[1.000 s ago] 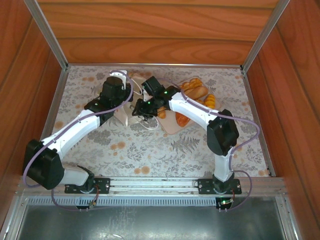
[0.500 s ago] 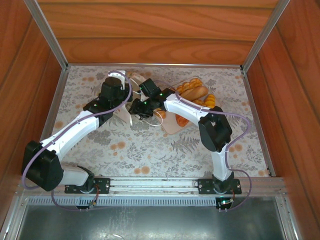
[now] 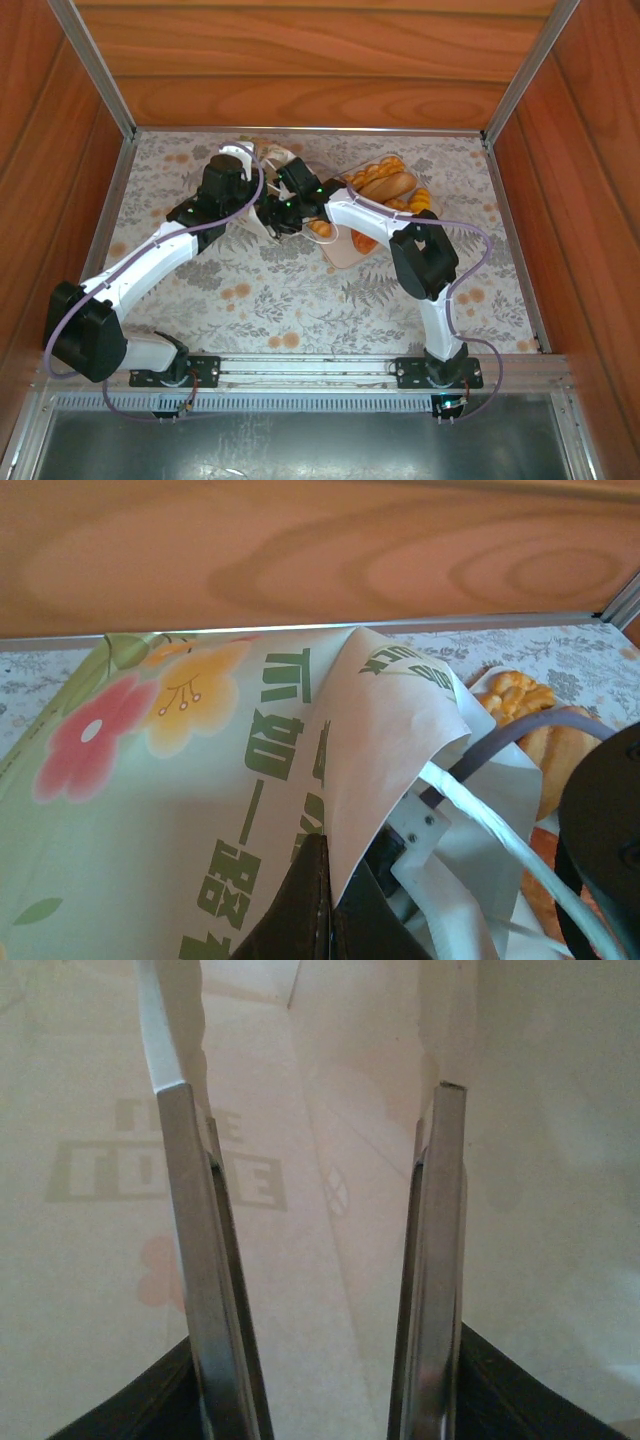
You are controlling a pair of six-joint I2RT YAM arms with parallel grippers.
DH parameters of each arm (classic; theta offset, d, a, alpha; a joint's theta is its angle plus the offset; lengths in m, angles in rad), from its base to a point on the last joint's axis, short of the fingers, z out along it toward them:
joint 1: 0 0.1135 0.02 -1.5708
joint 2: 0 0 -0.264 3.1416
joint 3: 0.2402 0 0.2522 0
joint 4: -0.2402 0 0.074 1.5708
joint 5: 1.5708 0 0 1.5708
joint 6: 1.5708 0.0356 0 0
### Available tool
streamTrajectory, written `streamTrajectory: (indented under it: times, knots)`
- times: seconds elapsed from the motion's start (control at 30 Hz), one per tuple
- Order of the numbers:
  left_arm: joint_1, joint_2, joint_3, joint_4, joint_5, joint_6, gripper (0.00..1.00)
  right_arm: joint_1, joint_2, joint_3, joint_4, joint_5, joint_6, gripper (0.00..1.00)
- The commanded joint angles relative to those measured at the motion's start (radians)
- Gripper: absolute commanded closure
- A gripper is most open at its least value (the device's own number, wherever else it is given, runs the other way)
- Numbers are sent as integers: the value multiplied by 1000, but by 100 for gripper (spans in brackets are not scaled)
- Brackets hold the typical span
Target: Take the fake bread out of the paper bag
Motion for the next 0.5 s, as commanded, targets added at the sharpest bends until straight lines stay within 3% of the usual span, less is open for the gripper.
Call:
streamTrajectory:
  times: [0.0, 0.47]
  knots:
    - [-6, -10, -9, 26, 66, -4, 100, -12, 8, 28, 41, 9, -1, 44]
    - [-7, -12, 22, -36, 153, -3, 100, -26, 89, 133, -30, 54, -4, 47]
